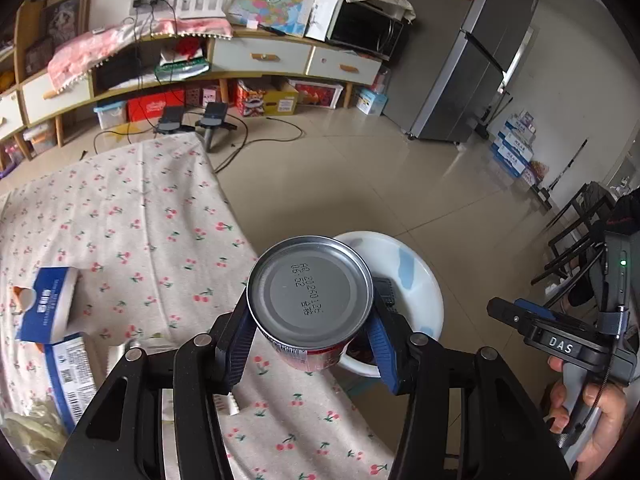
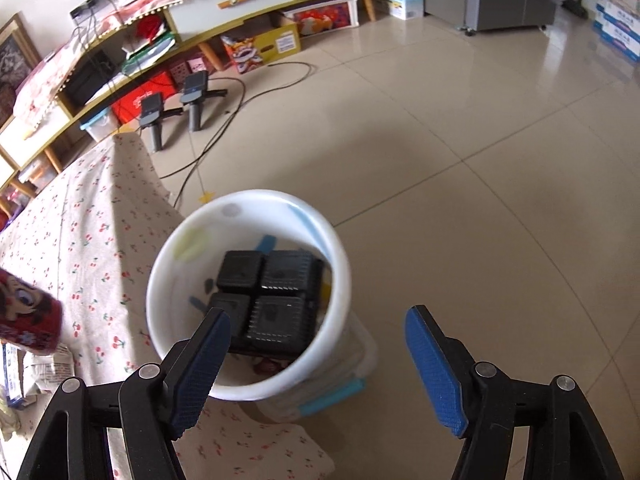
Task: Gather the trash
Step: 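Open the right tool over the bin while the left tool holds the red can, then carry the red can over the bin and open the left tool, then grasp the crumpled white paper with the left tool while the right tool grasps the white snack packet, then carry the white snack packet over the bin and open the right tool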
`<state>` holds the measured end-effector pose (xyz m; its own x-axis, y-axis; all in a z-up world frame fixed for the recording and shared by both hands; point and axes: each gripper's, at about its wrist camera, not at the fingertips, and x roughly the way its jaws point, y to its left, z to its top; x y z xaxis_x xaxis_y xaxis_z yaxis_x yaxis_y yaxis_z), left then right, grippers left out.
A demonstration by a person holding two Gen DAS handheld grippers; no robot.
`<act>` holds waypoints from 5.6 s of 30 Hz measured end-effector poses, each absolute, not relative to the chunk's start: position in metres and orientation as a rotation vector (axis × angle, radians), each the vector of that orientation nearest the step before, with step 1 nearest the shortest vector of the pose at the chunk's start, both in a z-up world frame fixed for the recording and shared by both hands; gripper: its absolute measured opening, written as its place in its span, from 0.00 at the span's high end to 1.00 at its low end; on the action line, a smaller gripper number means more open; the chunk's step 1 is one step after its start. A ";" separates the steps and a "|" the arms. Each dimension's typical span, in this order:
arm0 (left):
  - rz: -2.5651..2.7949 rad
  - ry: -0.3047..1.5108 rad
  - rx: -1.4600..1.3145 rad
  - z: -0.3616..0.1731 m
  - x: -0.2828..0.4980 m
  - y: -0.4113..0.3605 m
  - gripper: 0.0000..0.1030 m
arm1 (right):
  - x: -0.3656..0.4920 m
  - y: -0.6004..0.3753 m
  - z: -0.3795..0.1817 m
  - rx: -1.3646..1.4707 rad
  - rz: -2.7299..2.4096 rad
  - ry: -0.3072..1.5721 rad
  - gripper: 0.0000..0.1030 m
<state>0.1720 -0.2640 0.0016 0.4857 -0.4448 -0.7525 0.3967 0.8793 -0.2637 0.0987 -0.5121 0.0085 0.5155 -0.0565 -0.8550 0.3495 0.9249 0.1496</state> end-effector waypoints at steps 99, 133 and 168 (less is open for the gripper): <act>-0.135 1.175 -0.209 -0.053 0.115 0.066 0.73 | 0.181 -0.197 -0.079 -0.466 0.323 1.302 0.22; -0.165 1.077 -0.234 -0.027 0.114 0.036 0.73 | 0.172 -0.263 -0.025 -0.059 0.316 1.159 0.94; -0.497 1.055 -0.048 -0.013 0.138 -0.195 0.74 | 0.130 -0.469 -0.049 0.283 -0.061 1.236 0.64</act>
